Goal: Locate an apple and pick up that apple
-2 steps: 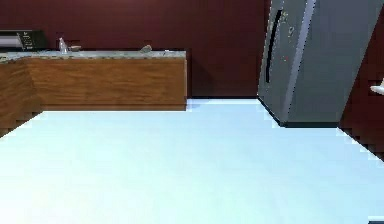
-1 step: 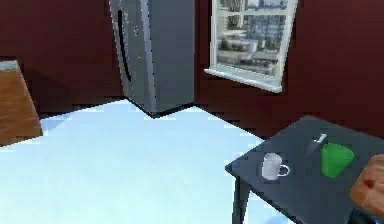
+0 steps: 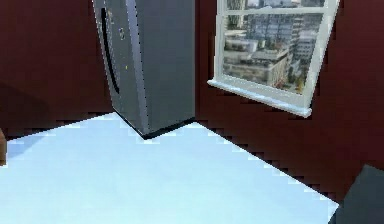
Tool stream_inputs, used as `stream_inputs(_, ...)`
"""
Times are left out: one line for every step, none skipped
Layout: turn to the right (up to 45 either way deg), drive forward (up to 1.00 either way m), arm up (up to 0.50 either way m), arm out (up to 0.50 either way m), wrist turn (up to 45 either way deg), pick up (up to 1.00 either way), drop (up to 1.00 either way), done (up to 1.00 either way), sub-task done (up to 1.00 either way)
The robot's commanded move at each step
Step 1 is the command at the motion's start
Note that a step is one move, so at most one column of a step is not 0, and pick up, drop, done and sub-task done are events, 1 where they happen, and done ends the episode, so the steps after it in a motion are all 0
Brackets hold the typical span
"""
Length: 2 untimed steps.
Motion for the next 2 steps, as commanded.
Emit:
stream_inputs(12.0, 0.0, 0.0, 0.0, 0.0, 0.0, 0.0, 0.0, 0.0)
stream_inputs(0.0, 0.0, 0.5, 0.0, 0.0, 0.0, 0.0, 0.0, 0.0)
